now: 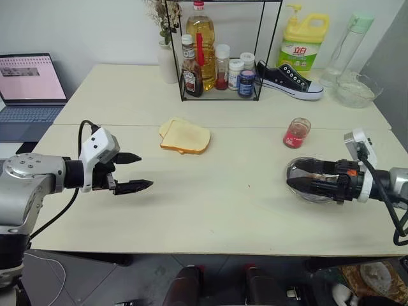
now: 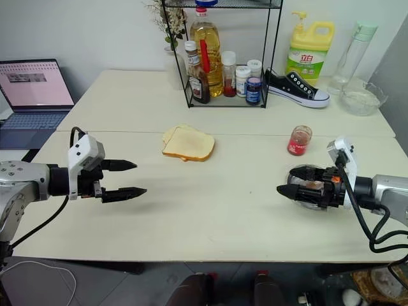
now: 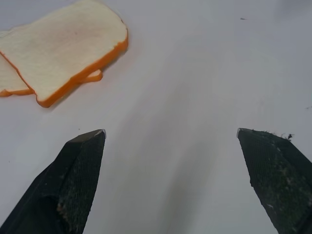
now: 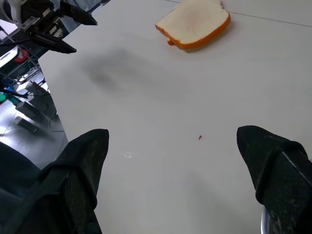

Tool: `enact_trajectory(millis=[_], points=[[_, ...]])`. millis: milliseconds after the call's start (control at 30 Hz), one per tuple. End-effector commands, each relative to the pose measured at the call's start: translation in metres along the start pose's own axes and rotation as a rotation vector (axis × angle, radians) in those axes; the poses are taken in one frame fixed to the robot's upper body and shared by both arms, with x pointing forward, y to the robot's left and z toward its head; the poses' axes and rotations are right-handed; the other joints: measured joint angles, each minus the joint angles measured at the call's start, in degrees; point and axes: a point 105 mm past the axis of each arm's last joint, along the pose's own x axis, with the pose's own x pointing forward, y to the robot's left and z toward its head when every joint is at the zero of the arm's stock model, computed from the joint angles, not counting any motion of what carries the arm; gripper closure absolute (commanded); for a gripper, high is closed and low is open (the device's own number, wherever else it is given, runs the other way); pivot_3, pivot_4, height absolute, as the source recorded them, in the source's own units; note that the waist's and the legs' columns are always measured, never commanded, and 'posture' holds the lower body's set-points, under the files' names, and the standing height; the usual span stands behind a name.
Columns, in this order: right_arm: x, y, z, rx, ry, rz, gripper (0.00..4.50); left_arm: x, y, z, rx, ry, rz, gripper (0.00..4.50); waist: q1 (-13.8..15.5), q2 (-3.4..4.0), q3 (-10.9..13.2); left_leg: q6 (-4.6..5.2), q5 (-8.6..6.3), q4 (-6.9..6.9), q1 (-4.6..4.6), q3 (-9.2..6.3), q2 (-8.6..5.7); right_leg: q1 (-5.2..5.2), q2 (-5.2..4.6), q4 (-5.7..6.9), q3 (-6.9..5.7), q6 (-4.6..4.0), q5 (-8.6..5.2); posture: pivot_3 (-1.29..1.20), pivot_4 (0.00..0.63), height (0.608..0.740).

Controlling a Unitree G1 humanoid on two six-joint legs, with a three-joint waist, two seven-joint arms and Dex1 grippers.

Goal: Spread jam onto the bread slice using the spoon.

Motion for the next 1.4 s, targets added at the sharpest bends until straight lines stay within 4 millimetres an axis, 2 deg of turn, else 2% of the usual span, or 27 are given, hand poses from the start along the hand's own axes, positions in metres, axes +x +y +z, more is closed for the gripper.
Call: enact_trajectory(millis=[33, 133, 267, 433, 600, 800, 967, 1233, 1400], points=[[-0.003, 0.005, 0.009, -0.053, -0.015, 0.013, 0.03, -0.005, 0.002, 0.013, 0.03, -0.034, 0.021, 0.0, 0.0, 0.0, 0.0, 0.0, 0.0, 0.0, 0.0, 0.0, 0.0, 0.0, 0.0, 0.0, 0.0, 0.0, 0.0, 0.0, 0.15, 0.74], [-0.001, 0.002, 0.009, -0.051, -0.024, -0.006, 0.03, -0.002, 0.006, 0.012, -0.002, -0.047, 0.037, 0.0, 0.0, 0.0, 0.0, 0.0, 0.0, 0.0, 0.0, 0.0, -0.01, 0.0, 0.0, 0.0, 0.0, 0.0, 0.0, 0.0, 0.15, 0.74], [0.002, 0.008, 0.01, -0.067, -0.02, 0.021, 0.03, -0.008, 0.014, 0.011, -0.017, -0.054, 0.085, 0.0, 0.0, 0.0, 0.0, 0.0, 0.0, 0.0, 0.0, 0.0, 0.0, 0.0, 0.0, 0.0, 0.0, 0.0, 0.0, 0.0, 0.15, 0.74], [0.004, 0.009, 0.006, -0.081, -0.017, 0.01, 0.03, 0.001, 0.026, 0.003, -0.118, -0.104, 0.158, 0.0, 0.1, -0.01, 0.0, 0.0, 0.0, 0.02, 0.0, 0.0, -0.01, 0.01, 0.0, 0.0, -0.02, 0.0, 0.0, 0.0, 0.15, 0.74], [0.015, 0.014, 0.017, -0.144, -0.067, 0.006, 0.03, 0.006, 0.036, 0.003, -0.175, -0.181, 0.266, 0.0, 0.1, -0.02, 0.0, 0.0, 0.0, 0.02, 0.01, -0.02, -0.01, 0.0, 0.0, 0.03, 0.0, 0.01, 0.0, 0.0, 0.15, 0.74], [0.039, 0.027, 0.017, -0.195, -0.1, 0.022, 0.03, 0.034, 0.055, -0.016, -0.376, -0.31, 0.447, 0.0, 0.2, -0.04, 0.0, -0.01, 0.0, 0.06, 0.0, -0.05, -0.02, 0.0, -0.02, 0.04, 0.02, 0.02, 0.01, 0.0, 0.15, 0.74], [0.054, 0.038, 0.027, -0.215, -0.157, 0.056, 0.03, 0.057, 0.07, -0.019, -0.531, -0.414, 0.516, 0.0, 0.3, -0.15, 0.0, -0.02, 0.01, 0.11, -0.02, -0.08, -0.06, 0.01, -0.01, 0.07, -0.04, 0.04, 0.03, 0.0, 0.15, 0.74], [0.064, 0.048, 0.023, -0.226, -0.154, 0.072, 0.03, 0.09, 0.077, -0.02, -0.776, -0.544, 0.45, 0.0, 0.3, -0.27, -0.1, -0.02, 0.02, 0.1, -0.01, -0.05, -0.08, -0.01, -0.01, 0.06, -0.1, 0.05, 0.04, 0.0, 0.15, 0.74], [0.067, 0.052, 0.024, -0.234, -0.157, 0.08, 0.03, 0.108, 0.082, -0.022, -0.825, -0.544, 0.451, 0.0, 0.2, -0.3, -0.1, -0.03, 0.02, 0.1, -0.01, -0.05, -0.09, -0.01, 0.0, 0.06, -0.12, 0.05, 0.04, 0.0, 0.15, 0.74]])
